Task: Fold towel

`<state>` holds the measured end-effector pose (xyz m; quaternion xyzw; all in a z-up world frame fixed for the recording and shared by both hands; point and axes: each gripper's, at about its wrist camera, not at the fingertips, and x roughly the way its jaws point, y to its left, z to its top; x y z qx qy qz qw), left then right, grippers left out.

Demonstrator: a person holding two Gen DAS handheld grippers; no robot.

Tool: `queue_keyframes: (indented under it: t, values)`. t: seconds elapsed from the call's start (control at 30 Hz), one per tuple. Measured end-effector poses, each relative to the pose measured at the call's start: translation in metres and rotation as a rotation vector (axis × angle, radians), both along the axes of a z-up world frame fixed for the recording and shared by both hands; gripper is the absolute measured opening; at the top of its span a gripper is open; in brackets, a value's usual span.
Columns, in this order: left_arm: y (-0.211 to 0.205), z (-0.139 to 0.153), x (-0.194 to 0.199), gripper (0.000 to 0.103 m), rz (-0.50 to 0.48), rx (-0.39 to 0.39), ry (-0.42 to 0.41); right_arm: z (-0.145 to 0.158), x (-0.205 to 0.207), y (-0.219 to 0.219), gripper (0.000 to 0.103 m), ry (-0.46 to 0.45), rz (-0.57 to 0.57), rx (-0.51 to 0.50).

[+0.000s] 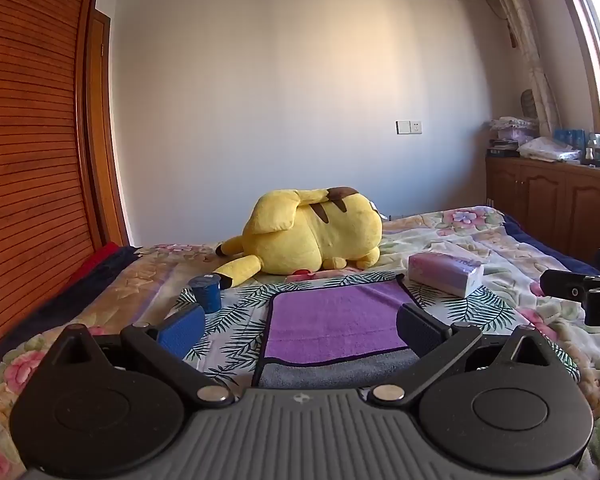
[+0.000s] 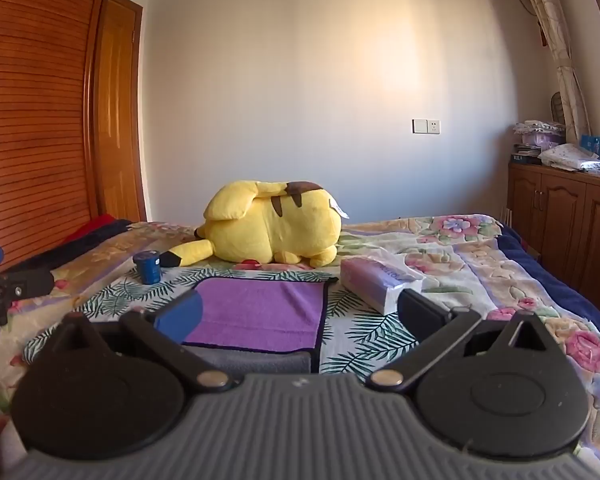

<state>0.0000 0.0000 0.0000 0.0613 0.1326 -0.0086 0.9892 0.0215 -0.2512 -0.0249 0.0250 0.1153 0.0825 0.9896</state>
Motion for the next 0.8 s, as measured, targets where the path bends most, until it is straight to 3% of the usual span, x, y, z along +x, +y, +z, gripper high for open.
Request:
queue_keyframes:
  t: [0.8]
  values:
    - [0.007,0.0,0.002,0.103,0.001,0.001,0.0,0.0,0.001,-0.002,0.103,0.0,-0.002,-0.004]
